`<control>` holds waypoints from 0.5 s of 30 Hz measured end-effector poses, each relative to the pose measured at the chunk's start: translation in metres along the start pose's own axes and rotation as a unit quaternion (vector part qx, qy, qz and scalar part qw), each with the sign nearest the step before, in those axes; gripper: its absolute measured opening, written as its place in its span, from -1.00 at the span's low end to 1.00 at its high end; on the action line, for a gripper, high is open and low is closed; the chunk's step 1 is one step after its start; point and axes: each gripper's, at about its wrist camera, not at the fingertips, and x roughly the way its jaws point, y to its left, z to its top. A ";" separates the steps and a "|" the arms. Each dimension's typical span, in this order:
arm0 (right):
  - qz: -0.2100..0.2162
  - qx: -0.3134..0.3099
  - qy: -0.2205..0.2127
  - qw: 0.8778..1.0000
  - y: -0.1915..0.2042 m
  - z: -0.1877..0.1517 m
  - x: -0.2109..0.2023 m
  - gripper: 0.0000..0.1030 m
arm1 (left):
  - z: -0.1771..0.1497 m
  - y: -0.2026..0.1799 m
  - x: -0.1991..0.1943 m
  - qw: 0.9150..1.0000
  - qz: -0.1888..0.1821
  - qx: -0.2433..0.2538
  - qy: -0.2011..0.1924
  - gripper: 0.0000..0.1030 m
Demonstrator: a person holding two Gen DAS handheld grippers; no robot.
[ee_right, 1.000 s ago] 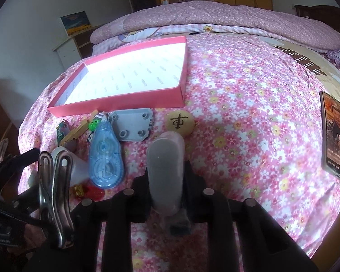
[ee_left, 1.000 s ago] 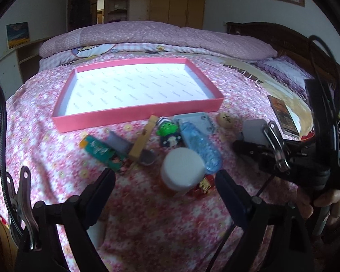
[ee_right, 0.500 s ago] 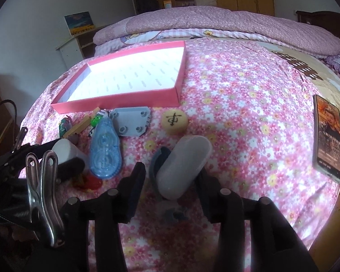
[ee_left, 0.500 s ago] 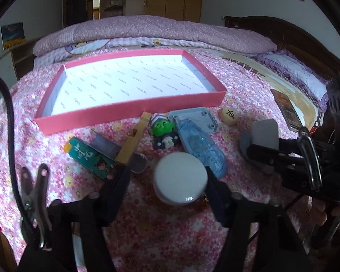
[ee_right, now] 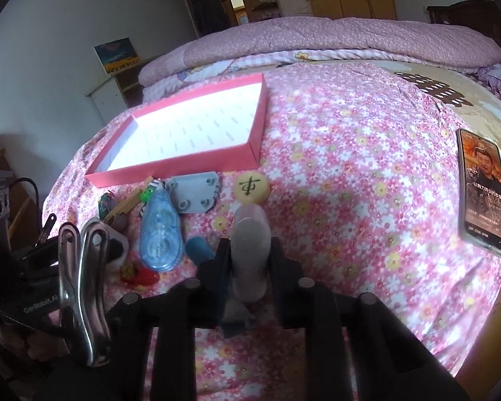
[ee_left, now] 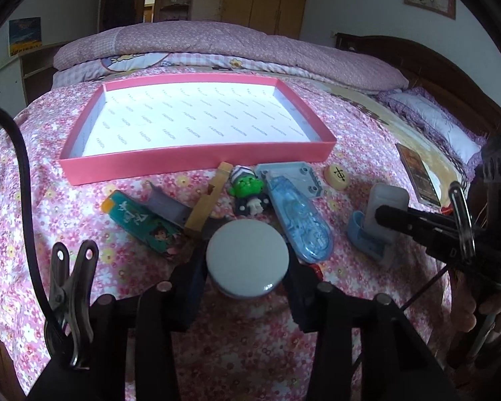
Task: Organize rigid objects
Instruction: 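Grasp the white jar with the left tool while the right tool lifts the earbud case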
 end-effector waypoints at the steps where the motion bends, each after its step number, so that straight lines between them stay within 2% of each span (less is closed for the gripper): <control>1: 0.000 -0.001 -0.003 1.000 0.001 0.000 -0.001 -0.57 | 0.000 0.002 -0.002 1.000 0.000 -0.004 -0.001 -0.13; 15: 0.012 -0.015 -0.021 1.000 0.014 0.009 -0.012 -0.57 | 0.016 0.011 -0.027 0.999 0.015 -0.001 -0.033 -0.13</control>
